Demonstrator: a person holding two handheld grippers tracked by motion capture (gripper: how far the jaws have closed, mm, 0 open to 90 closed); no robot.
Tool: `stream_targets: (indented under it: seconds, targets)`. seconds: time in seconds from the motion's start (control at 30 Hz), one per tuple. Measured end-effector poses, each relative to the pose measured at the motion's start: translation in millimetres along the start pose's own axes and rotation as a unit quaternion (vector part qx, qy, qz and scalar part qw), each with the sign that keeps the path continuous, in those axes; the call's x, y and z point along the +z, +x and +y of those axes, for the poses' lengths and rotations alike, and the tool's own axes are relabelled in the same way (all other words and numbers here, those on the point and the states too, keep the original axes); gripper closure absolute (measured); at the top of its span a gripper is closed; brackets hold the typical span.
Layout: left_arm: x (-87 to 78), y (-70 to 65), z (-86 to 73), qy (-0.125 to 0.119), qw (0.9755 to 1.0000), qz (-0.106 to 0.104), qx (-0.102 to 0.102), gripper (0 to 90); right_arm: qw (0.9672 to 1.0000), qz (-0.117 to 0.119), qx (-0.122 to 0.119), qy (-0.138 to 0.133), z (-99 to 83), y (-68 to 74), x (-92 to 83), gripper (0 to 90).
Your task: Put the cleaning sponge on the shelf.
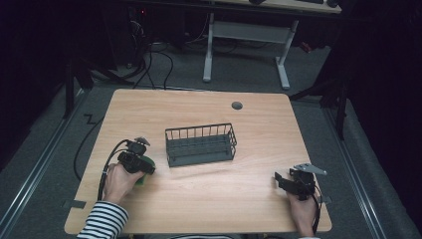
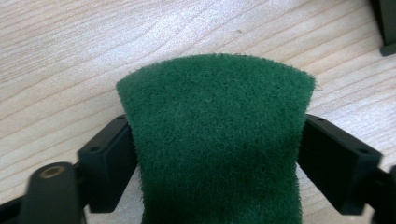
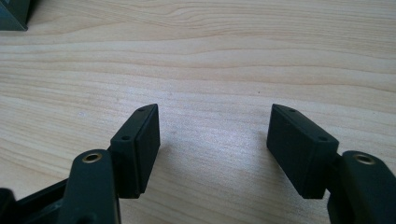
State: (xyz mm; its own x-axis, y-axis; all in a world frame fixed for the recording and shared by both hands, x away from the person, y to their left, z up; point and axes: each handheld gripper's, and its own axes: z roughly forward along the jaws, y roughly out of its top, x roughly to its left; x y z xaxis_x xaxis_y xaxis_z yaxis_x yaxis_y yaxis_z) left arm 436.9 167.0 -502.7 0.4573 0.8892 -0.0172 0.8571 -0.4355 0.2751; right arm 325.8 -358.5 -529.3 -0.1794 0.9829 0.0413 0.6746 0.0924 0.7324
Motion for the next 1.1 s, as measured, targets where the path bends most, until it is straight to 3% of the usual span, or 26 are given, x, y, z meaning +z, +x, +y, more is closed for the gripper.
stream_targets:
  seconds: [0.37, 0.67, 0.9, 1.0, 1.1]
  targets:
    - [-8.2, -2.9, -2.5, -0.014, 0.9998, -0.002, 0.013, 25.4, 1.0000, 0.000, -0.004, 0.001, 0.0, 0.9, 0.2, 34.1]
    - [-34.1, -2.3, -2.2, -0.058, 0.9982, 0.001, 0.013, 25.6, 1.0000, 0.000, -0.004, 0.001, 0.0, 0.8, 0.2, 33.9]
    - [-51.7, -2.4, 0.4, -0.074, 0.9971, -0.001, 0.014, 25.7, 1.0000, -0.001, -0.008, 0.001, 0.0, 1.1, 0.4, 33.5]
    - [-64.0, -2.6, 3.6, -0.089, 0.9957, -0.024, 0.012, 25.7, 1.0000, -0.001, -0.009, 0.001, 0.1, 1.2, 0.4, 33.5]
    - [-76.4, -3.4, 8.4, -0.100, 0.9948, -0.017, 0.015, 25.7, 1.0000, -0.001, -0.009, 0.001, 0.0, 1.4, 0.5, 33.3]
